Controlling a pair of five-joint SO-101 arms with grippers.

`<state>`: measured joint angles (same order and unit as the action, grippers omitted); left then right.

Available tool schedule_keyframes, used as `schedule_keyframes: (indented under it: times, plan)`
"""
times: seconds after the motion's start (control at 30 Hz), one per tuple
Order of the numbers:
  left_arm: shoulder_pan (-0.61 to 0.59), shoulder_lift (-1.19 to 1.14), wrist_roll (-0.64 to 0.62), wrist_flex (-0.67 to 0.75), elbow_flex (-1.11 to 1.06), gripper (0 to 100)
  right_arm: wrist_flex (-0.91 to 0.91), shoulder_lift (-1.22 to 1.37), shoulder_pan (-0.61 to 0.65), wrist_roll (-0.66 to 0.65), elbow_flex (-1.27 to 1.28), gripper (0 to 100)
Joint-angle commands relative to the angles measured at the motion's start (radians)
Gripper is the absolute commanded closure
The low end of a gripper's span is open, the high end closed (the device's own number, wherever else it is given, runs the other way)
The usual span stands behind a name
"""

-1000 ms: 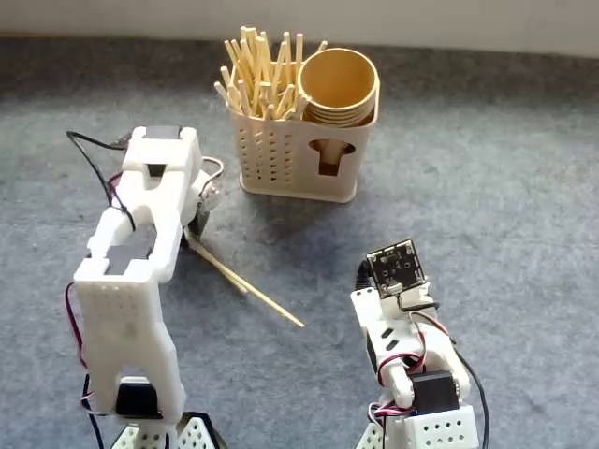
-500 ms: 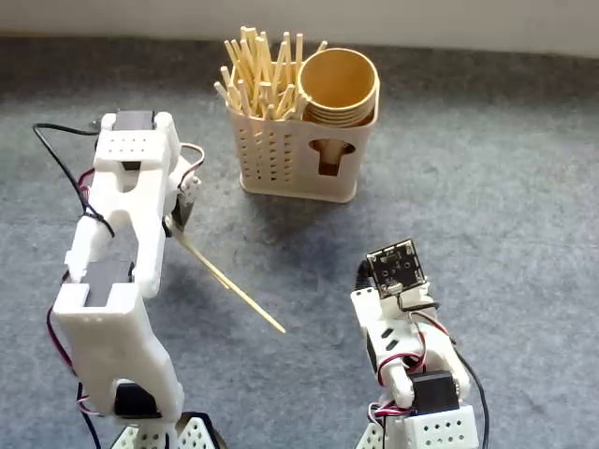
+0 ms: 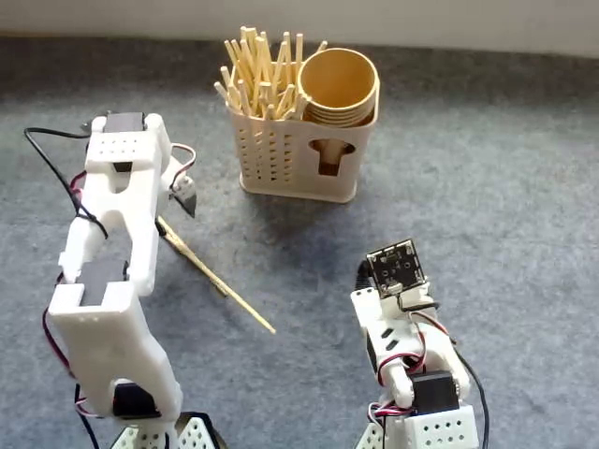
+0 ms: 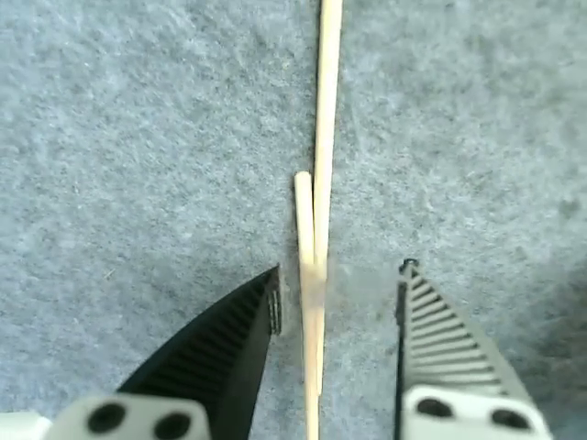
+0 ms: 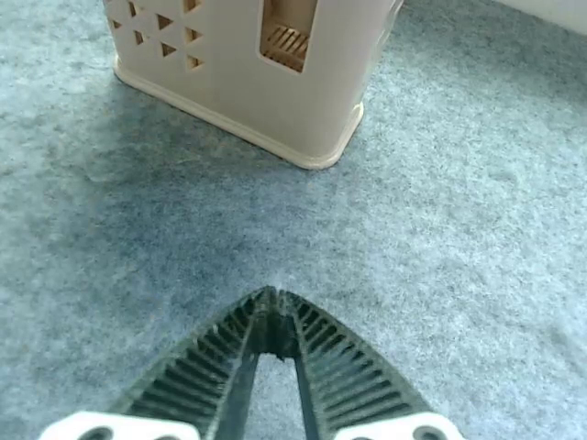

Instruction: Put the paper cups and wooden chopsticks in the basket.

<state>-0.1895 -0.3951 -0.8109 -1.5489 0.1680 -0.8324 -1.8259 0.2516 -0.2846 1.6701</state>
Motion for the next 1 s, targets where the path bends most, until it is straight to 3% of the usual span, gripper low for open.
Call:
schedule_keyframes:
  times: [0.0, 0.23, 0.47, 0.7, 0.97]
  plan:
    - [-0.044, 0.005, 0.006, 0.015, 0.045, 77, 0.028, -0.012, 0.008, -0.012, 0.042, 99.2]
    - [-0.111, 0.002, 0.008, 0.018, 0.039, 77, 0.028, -0.012, 0.008, -0.012, 0.042, 99.2]
    - [-0.179, -0.004, 0.009, 0.172, 0.036, 77, 0.028, -0.012, 0.008, -0.012, 0.042, 99.2]
    - [-0.188, -0.159, 0.011, 0.308, 0.047, 77, 0.028, -0.012, 0.008, -0.012, 0.042, 99.2]
    - [-0.188, -0.206, 0.005, 0.356, 0.074, 78, 0.028, -0.012, 0.008, -0.012, 0.042, 99.2]
